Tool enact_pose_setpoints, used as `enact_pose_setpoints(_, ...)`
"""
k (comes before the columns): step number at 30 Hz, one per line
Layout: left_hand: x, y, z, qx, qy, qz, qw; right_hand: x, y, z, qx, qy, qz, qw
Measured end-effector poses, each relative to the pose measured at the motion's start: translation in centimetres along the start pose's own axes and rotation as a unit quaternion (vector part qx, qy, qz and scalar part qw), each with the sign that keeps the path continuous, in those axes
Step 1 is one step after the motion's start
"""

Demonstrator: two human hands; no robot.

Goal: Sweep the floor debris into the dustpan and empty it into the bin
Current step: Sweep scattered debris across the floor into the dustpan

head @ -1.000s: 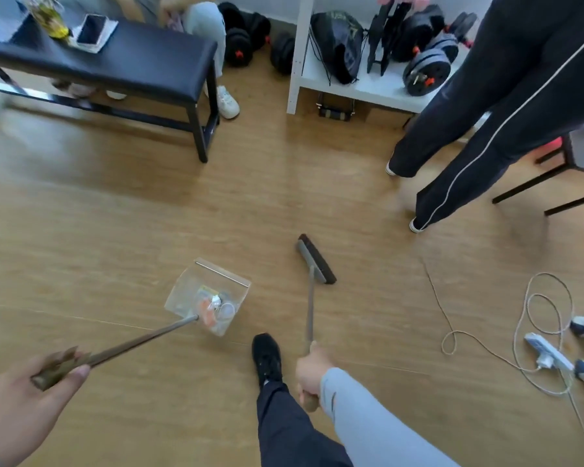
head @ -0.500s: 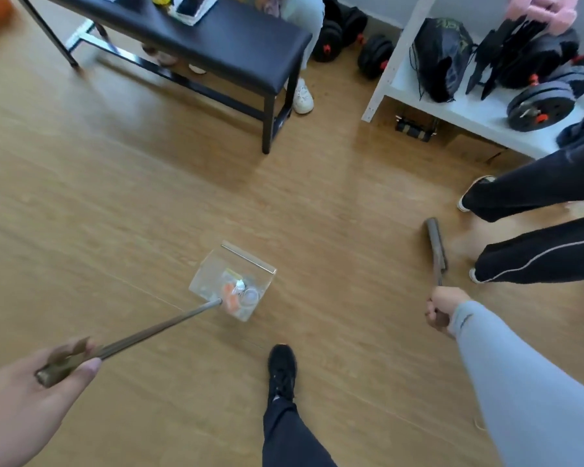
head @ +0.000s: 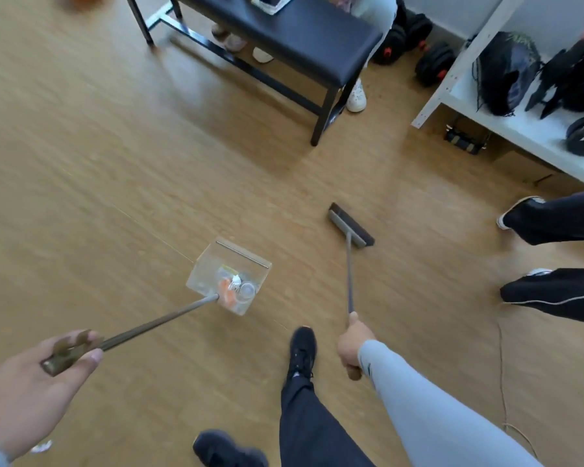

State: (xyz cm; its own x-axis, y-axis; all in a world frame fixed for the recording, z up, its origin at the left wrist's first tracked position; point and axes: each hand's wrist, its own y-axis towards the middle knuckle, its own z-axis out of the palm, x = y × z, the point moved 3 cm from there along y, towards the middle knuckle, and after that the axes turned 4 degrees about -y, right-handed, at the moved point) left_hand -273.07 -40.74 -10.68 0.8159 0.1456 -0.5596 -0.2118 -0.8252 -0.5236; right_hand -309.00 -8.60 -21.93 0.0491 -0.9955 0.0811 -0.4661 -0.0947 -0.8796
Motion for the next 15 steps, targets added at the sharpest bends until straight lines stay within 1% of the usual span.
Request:
enact_pose_setpoints(1,1.7,0.2,-0.9,0.007,0.0,-0.006,1.0,-0.1,-1.6,1.5,0.034,-0.006,-0.001,0.999)
enact_pose_setpoints(3,3.3,-0.3,-2.3,0.005,0.0,0.012,1.0,-0.6,-5.4,4.3,0.103,-0.01,0.017,0.994)
enact_pose_setpoints(5,4.2,-1.6,-3.8,-0.001,0.011,0.017,1.0,-1.1,-8.0,5.7,0.121,0.012,0.027,0.992)
enact_pose_setpoints(7,5.4,-2.7,-5.5,0.0,0.027,0.012,1.0,-2.6,-10.4,6.1,0.116,0.072,0.037,0.99)
enact_pose_setpoints(9,6.5,-3.7,-7.5,-0.001,0.037,0.006,0.999,-4.8,-12.7,5.4,0.09,0.167,0.049,0.981)
enact_pose_setpoints(12,7.8,-4.1,-10.2,0.001,0.047,-0.002,0.999,-8.5,-15.9,4.8,0.055,0.303,0.063,0.949)
enact_pose_setpoints(15,8.3,-2.7,-12.0,0.0,0.057,-0.005,0.998,-10.2,-17.9,4.9,0.017,0.372,0.105,0.922)
